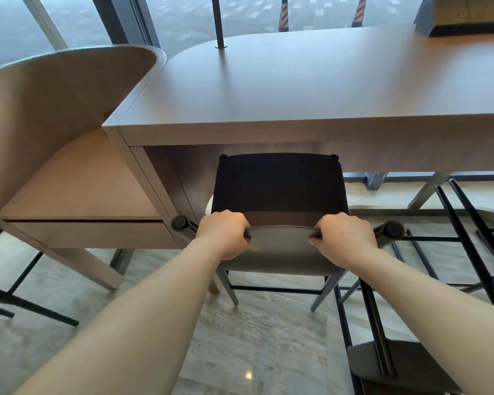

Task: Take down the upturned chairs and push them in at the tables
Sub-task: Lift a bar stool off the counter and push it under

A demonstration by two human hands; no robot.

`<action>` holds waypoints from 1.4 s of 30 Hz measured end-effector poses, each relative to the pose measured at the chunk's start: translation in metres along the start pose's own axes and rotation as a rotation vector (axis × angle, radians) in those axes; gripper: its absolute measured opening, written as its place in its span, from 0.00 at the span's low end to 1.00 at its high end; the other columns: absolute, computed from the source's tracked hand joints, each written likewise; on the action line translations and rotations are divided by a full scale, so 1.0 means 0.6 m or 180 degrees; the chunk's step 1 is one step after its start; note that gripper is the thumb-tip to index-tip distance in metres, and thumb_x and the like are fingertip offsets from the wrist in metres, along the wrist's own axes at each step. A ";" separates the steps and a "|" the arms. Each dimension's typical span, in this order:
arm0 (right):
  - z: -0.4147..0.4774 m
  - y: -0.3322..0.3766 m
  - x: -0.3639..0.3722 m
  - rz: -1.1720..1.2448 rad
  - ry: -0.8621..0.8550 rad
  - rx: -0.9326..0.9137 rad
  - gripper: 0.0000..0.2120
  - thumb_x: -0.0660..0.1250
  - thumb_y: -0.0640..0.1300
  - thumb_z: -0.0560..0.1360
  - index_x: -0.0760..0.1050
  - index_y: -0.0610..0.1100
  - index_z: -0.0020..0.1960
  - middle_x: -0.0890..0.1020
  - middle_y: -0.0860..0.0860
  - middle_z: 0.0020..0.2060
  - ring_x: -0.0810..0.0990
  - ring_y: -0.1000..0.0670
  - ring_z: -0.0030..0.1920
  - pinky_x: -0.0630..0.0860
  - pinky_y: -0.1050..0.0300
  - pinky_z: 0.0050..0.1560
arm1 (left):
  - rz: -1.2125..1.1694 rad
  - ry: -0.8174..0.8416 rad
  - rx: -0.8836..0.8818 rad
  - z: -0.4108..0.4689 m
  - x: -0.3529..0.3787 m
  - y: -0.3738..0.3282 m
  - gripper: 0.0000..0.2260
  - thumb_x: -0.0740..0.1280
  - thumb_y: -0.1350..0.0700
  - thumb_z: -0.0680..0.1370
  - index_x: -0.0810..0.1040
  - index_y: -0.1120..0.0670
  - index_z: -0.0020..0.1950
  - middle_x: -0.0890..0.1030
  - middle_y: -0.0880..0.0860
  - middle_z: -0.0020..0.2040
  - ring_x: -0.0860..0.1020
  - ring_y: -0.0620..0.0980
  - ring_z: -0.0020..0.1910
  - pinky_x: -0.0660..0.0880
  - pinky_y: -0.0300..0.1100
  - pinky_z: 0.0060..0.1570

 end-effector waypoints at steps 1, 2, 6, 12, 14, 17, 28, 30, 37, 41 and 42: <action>-0.003 0.001 0.001 -0.0007 0.0006 -0.0007 0.11 0.64 0.55 0.78 0.81 0.51 0.49 0.80 0.52 0.36 0.79 0.47 0.36 0.71 0.57 0.32 | -0.0004 0.0011 -0.0020 -0.002 0.001 0.000 0.06 0.64 0.51 0.75 0.81 0.46 0.43 0.77 0.46 0.34 0.74 0.51 0.35 0.63 0.40 0.33; -0.007 0.000 0.002 -0.0017 0.0008 -0.0010 0.11 0.64 0.55 0.78 0.81 0.51 0.49 0.79 0.52 0.36 0.78 0.46 0.36 0.70 0.57 0.33 | -0.0010 0.0023 -0.0032 -0.005 0.003 0.000 0.06 0.64 0.51 0.74 0.81 0.47 0.43 0.77 0.46 0.34 0.75 0.52 0.35 0.63 0.41 0.33; -0.019 -0.004 0.007 -0.0043 0.0053 -0.0066 0.11 0.63 0.55 0.78 0.81 0.51 0.48 0.78 0.52 0.36 0.81 0.45 0.40 0.68 0.57 0.34 | 0.0005 0.0020 -0.0018 -0.017 0.007 -0.007 0.06 0.63 0.52 0.74 0.81 0.47 0.43 0.79 0.48 0.37 0.76 0.53 0.37 0.65 0.41 0.34; -0.027 -0.014 0.009 -0.0056 0.0076 -0.0136 0.12 0.63 0.56 0.78 0.80 0.50 0.47 0.77 0.53 0.33 0.78 0.46 0.36 0.67 0.58 0.32 | -0.0014 -0.0019 -0.0017 -0.034 0.012 -0.021 0.06 0.63 0.51 0.75 0.78 0.46 0.42 0.81 0.49 0.41 0.76 0.54 0.39 0.66 0.41 0.36; -0.032 -0.014 0.010 -0.0060 0.0068 -0.0159 0.12 0.63 0.56 0.78 0.80 0.51 0.47 0.78 0.53 0.34 0.78 0.47 0.35 0.66 0.59 0.30 | -0.0017 -0.0015 -0.0036 -0.040 0.011 -0.022 0.06 0.63 0.51 0.75 0.77 0.46 0.41 0.79 0.48 0.39 0.75 0.54 0.38 0.66 0.41 0.36; -0.038 -0.012 0.013 -0.0081 0.0071 -0.0174 0.12 0.63 0.56 0.78 0.81 0.50 0.48 0.81 0.52 0.37 0.81 0.45 0.39 0.68 0.58 0.33 | -0.0010 -0.0002 -0.0049 -0.048 0.012 -0.022 0.06 0.63 0.50 0.76 0.77 0.46 0.40 0.77 0.48 0.37 0.74 0.53 0.37 0.66 0.41 0.36; -0.033 -0.002 0.003 -0.0031 0.0031 -0.0171 0.11 0.63 0.54 0.79 0.81 0.50 0.48 0.82 0.52 0.38 0.80 0.46 0.38 0.67 0.58 0.33 | 0.0027 -0.0022 -0.0070 -0.054 0.013 -0.019 0.07 0.63 0.49 0.77 0.81 0.47 0.47 0.82 0.50 0.43 0.79 0.56 0.44 0.67 0.42 0.38; -0.030 -0.003 0.003 -0.0043 0.0013 -0.0157 0.11 0.63 0.55 0.79 0.81 0.50 0.49 0.82 0.52 0.39 0.81 0.46 0.40 0.68 0.57 0.33 | 0.0042 -0.0027 -0.0050 -0.050 0.013 -0.017 0.08 0.63 0.49 0.77 0.81 0.47 0.47 0.82 0.50 0.43 0.79 0.56 0.44 0.67 0.42 0.38; -0.016 -0.005 0.002 -0.0049 -0.0021 -0.0089 0.10 0.64 0.55 0.78 0.81 0.51 0.48 0.82 0.53 0.39 0.82 0.46 0.41 0.68 0.57 0.34 | 0.0040 -0.0063 -0.0017 -0.036 0.007 -0.011 0.08 0.63 0.50 0.76 0.82 0.47 0.47 0.81 0.49 0.40 0.75 0.54 0.38 0.66 0.41 0.35; -0.003 -0.007 0.001 -0.0035 -0.0031 -0.0108 0.10 0.64 0.55 0.77 0.81 0.52 0.48 0.81 0.53 0.38 0.81 0.46 0.40 0.68 0.57 0.33 | 0.0062 -0.0018 -0.0019 -0.021 0.005 -0.008 0.08 0.63 0.50 0.75 0.82 0.47 0.46 0.80 0.49 0.39 0.74 0.54 0.37 0.66 0.42 0.35; 0.001 -0.008 -0.001 -0.0030 -0.0034 -0.0109 0.10 0.64 0.56 0.77 0.81 0.52 0.48 0.82 0.53 0.38 0.81 0.46 0.40 0.69 0.57 0.34 | 0.0057 -0.0006 -0.0019 -0.018 0.004 -0.008 0.08 0.63 0.50 0.75 0.82 0.46 0.46 0.80 0.49 0.39 0.74 0.54 0.37 0.66 0.42 0.36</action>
Point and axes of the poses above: each hand's wrist, its own z-axis towards the middle knuckle, its own x-axis out of the palm, y = z × x, the point moved 7 cm from there along z, towards the middle knuckle
